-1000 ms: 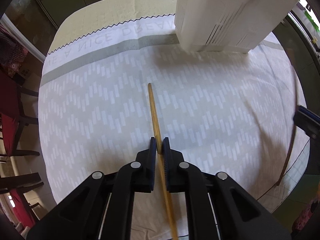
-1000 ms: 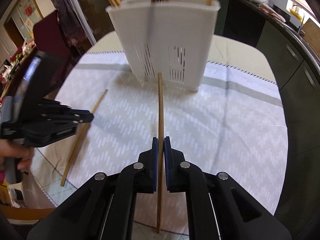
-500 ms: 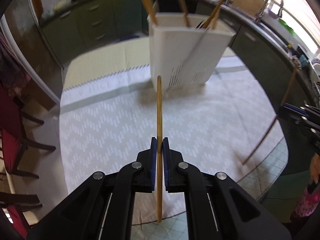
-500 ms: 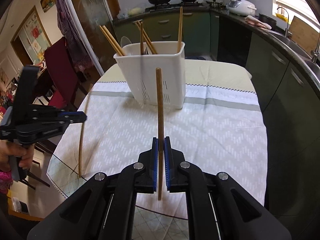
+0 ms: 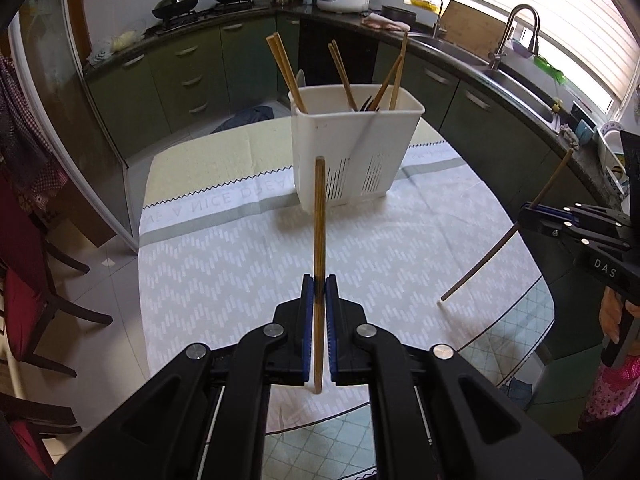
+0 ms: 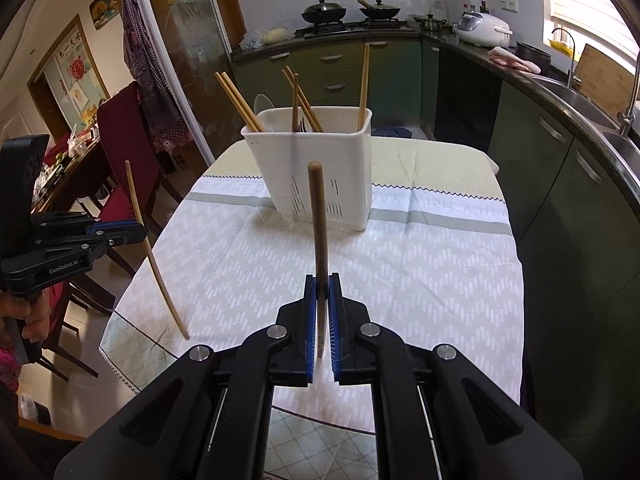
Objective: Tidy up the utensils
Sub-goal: 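Lift both chopsticks over the caddy and open both grippers to drop them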
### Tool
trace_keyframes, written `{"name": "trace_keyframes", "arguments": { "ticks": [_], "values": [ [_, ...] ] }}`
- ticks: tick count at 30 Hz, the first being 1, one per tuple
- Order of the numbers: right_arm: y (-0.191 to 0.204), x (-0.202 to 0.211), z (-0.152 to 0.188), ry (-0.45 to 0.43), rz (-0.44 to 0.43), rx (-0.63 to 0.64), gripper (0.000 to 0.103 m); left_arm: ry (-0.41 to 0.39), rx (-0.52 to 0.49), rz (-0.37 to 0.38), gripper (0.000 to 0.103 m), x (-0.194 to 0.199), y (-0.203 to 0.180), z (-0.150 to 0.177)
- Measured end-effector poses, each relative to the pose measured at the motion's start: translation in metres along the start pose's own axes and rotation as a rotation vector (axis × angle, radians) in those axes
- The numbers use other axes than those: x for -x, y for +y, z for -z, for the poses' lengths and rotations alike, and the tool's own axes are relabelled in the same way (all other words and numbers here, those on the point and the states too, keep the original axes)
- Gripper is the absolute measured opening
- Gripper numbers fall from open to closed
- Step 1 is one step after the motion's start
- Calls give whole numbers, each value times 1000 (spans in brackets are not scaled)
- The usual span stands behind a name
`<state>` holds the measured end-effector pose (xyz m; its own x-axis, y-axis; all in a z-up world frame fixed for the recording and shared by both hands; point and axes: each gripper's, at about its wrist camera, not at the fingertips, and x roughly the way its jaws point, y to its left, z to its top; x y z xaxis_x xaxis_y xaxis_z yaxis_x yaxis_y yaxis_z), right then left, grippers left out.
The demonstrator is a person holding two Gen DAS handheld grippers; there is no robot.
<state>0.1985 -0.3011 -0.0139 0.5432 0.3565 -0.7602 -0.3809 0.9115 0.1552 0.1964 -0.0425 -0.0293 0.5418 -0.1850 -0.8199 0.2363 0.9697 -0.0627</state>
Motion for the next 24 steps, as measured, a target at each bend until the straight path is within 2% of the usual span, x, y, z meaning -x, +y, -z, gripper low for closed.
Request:
{"name": "trace_keyframes", "arguments": {
  "ticks": [14,24],
  "values": [
    [9,18,-15,-26,-24,25,7,-71,-24,19,6,28,-10,-21],
    [19,60,-56,-111,-23,70,7,-161,-40,38,6,64,-22,-68]
  ]
}}
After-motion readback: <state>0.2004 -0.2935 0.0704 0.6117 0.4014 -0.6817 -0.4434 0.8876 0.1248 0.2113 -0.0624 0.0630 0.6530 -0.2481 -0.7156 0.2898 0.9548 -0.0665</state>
